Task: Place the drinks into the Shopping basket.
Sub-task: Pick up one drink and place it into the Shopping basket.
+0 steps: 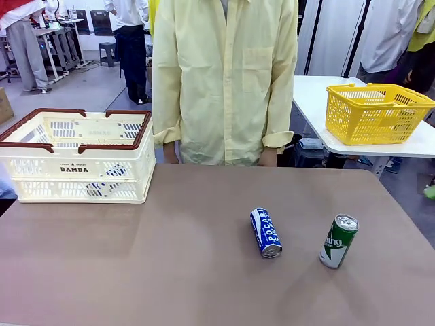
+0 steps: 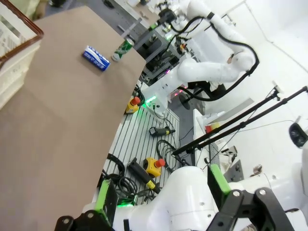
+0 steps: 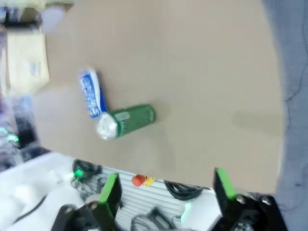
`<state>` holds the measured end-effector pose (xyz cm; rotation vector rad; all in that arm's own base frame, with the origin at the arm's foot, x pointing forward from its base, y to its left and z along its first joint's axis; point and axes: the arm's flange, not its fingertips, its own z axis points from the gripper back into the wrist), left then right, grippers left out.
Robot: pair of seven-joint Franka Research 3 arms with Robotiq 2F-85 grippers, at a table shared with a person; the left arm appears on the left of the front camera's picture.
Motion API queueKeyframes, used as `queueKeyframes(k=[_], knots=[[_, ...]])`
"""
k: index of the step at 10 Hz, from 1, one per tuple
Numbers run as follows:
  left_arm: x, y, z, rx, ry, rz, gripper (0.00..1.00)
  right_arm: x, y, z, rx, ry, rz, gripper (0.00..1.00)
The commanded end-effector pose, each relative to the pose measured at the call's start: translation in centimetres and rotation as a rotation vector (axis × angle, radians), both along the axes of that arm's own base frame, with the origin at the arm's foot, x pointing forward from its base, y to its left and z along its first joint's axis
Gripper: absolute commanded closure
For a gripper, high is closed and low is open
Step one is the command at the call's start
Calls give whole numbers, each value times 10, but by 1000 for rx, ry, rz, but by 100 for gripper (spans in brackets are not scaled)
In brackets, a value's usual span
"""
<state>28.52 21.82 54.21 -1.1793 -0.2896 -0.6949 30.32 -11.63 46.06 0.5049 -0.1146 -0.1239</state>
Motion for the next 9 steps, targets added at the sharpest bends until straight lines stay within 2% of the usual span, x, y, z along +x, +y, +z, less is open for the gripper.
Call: queueKeyframes(k=[1,3,6,9], knots=[[0,-3,2,-12,3,16,0,11,83,-1,-116,-26,116,0],[0,-3,2,-12,3,16,0,21,154,6,-239,-33,252,0],[0,-3,2,-12,3,16,0,14,217,-4,-395,-21,351,0],[0,-3,2,-12,3,16,0,7,236,-20,-511,1,272,0]])
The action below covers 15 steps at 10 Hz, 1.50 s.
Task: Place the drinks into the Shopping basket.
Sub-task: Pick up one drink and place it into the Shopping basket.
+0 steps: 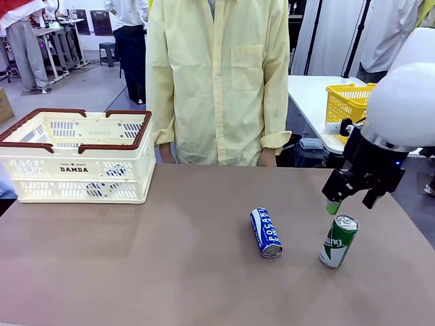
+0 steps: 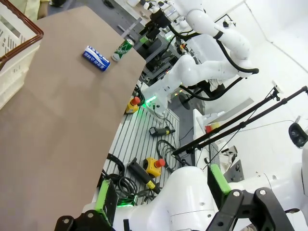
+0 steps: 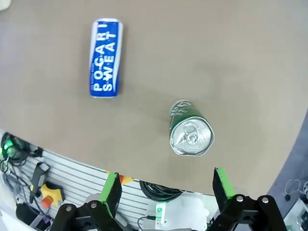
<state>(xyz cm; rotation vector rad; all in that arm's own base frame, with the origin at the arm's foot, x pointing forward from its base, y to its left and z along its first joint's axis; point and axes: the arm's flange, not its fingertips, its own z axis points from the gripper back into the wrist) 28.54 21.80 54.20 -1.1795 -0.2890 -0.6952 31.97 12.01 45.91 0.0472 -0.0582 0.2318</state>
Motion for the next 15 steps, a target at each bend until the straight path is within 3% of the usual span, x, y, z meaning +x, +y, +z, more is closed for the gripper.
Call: queueKeyframes(k=[1,5,9,15], knots=[[0,-3,2,-12,3,16,0,-8,0,-25,-46,2,-75,0],[0,-3,2,-12,3,16,0,8,-2,-57,-77,50,-135,0],[0,-3,2,-12,3,16,0,20,-10,-109,-101,136,-216,0],[0,-3,2,-12,3,16,0,24,-19,-120,-86,142,-249,0]])
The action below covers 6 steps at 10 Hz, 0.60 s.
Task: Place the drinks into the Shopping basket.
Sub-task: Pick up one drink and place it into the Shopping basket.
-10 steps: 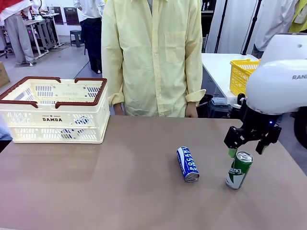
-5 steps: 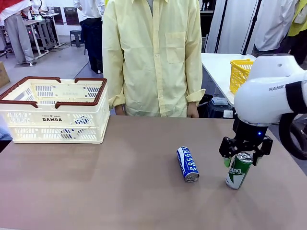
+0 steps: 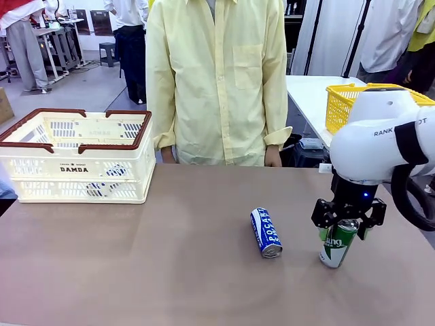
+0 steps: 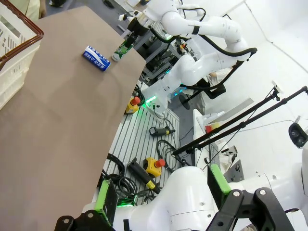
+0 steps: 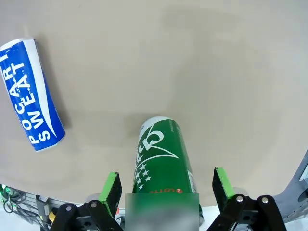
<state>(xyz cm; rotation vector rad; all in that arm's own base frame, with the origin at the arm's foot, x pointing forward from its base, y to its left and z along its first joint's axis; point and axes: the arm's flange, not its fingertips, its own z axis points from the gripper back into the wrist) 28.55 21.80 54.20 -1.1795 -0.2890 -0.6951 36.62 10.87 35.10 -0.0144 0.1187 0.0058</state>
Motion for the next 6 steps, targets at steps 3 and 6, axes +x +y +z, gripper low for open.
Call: queueKeyframes(k=[3,6], knots=[[0,-3,2,-12,3,16,0,-21,-11,-11,-13,19,-4,77],[0,-3,2,-12,3,16,0,-21,-13,-11,-1,17,0,100]])
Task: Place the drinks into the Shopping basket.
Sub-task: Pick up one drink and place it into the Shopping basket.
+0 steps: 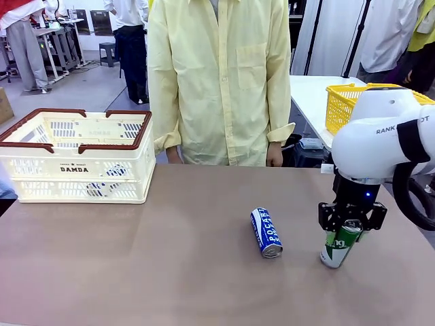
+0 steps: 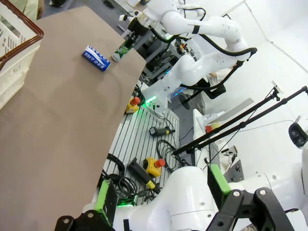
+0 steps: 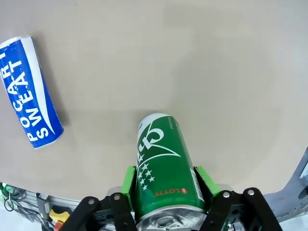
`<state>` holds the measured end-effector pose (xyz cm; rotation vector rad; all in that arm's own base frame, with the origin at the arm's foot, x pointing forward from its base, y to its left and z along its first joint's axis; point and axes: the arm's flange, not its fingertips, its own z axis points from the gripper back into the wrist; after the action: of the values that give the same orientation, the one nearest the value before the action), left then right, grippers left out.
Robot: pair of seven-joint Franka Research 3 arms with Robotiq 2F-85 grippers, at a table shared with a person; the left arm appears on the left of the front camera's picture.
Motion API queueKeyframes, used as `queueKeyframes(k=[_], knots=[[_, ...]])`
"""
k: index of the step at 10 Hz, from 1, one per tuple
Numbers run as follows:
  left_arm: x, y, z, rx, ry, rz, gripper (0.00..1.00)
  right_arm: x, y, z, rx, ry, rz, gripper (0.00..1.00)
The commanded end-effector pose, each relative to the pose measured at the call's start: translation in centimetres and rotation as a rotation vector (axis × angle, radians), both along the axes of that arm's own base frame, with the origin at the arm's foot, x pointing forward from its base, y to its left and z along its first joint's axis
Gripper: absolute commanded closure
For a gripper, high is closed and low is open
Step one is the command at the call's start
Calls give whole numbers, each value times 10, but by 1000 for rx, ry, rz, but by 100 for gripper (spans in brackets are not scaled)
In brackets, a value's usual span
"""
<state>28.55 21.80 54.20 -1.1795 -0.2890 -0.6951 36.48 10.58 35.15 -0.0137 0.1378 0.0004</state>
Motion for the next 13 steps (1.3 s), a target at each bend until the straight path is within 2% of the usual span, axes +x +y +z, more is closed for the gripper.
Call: queueKeyframes(k=[1,4,6,7,8,10,12,13], knots=[[0,-3,2,-12,3,16,0,-19,-10,-11,5,1,10,100],[0,-3,2,-12,3,16,0,-19,-9,-8,14,-4,23,100],[0,-3,2,-12,3,16,0,-17,-4,12,11,-44,62,100],[0,-3,2,-12,3,16,0,-15,3,34,-4,-87,89,100],[0,-3,2,-12,3,16,0,-12,17,69,-4,-143,137,100],[0,-3,2,-12,3,16,0,-8,59,132,55,-193,226,100],[0,-3,2,-12,3,16,0,-15,134,179,134,-273,384,100],[0,-3,2,-12,3,16,0,-20,175,192,152,-305,471,100]])
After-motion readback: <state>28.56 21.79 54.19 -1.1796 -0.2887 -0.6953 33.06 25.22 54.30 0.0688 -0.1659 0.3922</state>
